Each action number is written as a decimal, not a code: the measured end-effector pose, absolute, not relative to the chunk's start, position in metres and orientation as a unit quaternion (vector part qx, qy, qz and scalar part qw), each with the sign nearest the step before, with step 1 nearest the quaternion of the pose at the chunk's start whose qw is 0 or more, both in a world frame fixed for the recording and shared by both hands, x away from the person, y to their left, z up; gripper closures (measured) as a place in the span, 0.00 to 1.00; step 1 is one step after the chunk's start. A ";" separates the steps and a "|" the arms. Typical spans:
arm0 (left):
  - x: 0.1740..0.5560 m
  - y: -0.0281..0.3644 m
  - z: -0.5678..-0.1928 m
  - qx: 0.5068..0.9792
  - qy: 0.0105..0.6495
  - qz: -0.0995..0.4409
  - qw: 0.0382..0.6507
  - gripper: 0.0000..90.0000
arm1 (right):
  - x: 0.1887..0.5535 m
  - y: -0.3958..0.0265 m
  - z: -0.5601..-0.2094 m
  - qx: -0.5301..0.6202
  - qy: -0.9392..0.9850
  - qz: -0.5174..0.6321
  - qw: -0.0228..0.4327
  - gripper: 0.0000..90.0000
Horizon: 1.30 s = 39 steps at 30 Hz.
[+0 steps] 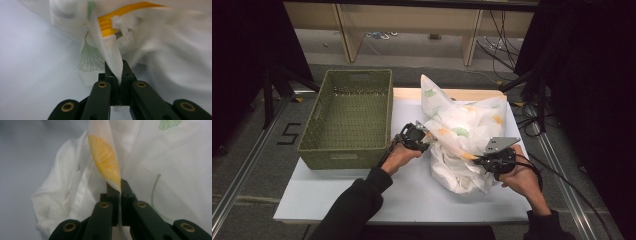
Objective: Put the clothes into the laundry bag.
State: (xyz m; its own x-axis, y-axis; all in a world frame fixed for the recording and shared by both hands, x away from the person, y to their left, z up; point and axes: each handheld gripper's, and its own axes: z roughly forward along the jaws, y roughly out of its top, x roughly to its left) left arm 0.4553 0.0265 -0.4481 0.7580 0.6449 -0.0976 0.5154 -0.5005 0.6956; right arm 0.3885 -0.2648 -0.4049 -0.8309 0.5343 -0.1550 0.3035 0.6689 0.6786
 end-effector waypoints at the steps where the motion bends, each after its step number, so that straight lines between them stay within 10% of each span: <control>1: 0.446 0.032 -0.444 0.863 0.328 0.083 0.374 0.97 | 0.391 -0.262 -0.410 0.236 0.898 0.331 0.167 1.00; 24: 0.377 0.095 -0.454 0.853 0.314 0.002 0.416 0.97 | 0.436 -0.251 -0.418 0.263 0.886 0.317 0.215 1.00; 33: 0.348 0.076 -0.411 0.854 0.291 0.134 0.410 0.46 | 0.425 -0.258 -0.405 0.250 0.882 0.338 0.212 1.00; 39: 0.344 0.012 -0.431 0.875 0.242 0.080 0.413 0.32 | 0.419 -0.259 -0.394 0.246 0.880 0.344 0.215 1.00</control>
